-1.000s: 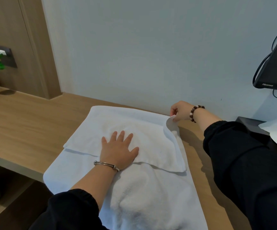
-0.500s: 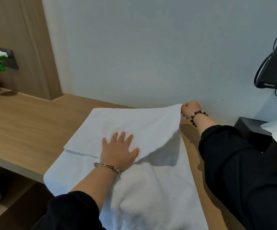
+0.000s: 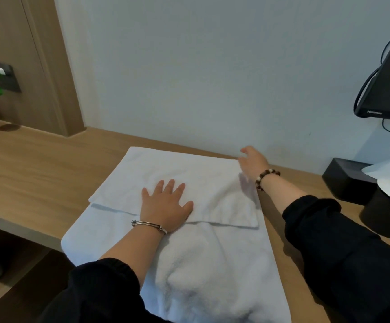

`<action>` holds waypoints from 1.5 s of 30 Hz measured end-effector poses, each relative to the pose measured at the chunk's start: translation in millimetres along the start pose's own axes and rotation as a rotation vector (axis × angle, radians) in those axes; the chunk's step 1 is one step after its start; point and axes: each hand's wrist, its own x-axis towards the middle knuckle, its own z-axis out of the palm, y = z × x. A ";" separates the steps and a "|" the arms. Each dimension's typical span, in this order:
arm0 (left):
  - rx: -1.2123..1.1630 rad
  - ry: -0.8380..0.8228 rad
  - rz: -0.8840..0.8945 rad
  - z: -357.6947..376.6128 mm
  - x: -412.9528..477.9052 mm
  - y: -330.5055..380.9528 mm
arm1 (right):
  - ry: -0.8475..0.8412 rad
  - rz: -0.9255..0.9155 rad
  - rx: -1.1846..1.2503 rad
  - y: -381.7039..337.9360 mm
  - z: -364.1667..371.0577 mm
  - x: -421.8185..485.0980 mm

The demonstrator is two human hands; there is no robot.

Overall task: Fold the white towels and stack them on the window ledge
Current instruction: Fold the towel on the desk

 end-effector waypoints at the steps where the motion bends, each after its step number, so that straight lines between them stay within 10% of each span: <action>1: -0.004 0.000 -0.007 -0.3 0.1 0.3 | -0.129 -0.067 -0.118 -4.6 7.9 -13.0; 5: -0.018 -0.004 -0.051 -1.2 2.2 2.3 | -0.458 -0.101 -0.531 -4.6 35.1 -61.4; 14: -0.173 0.010 0.086 -20.6 -1.1 18.3 | -0.150 -0.067 -0.947 1.2 22.5 -44.4; 23: -0.012 0.029 0.083 -28.5 -45.7 -44.1 | -0.385 -0.330 -0.454 -33.8 26.0 -121.9; 32: 0.116 0.283 0.047 -26.1 -42.0 -58.4 | -0.141 -0.274 -0.541 -25.9 19.8 -113.3; 37: -0.202 0.683 0.093 -68.8 -52.9 -50.2 | 0.303 -0.343 -0.345 -64.2 -24.2 -128.1; 39: -0.185 0.740 0.226 -75.7 -73.8 -50.3 | 0.197 -0.398 -0.373 -73.9 -44.0 -155.2; 45: 0.035 0.207 0.225 -37.4 -135.1 -50.3 | -0.649 -0.322 -0.647 -39.9 -33.3 -208.8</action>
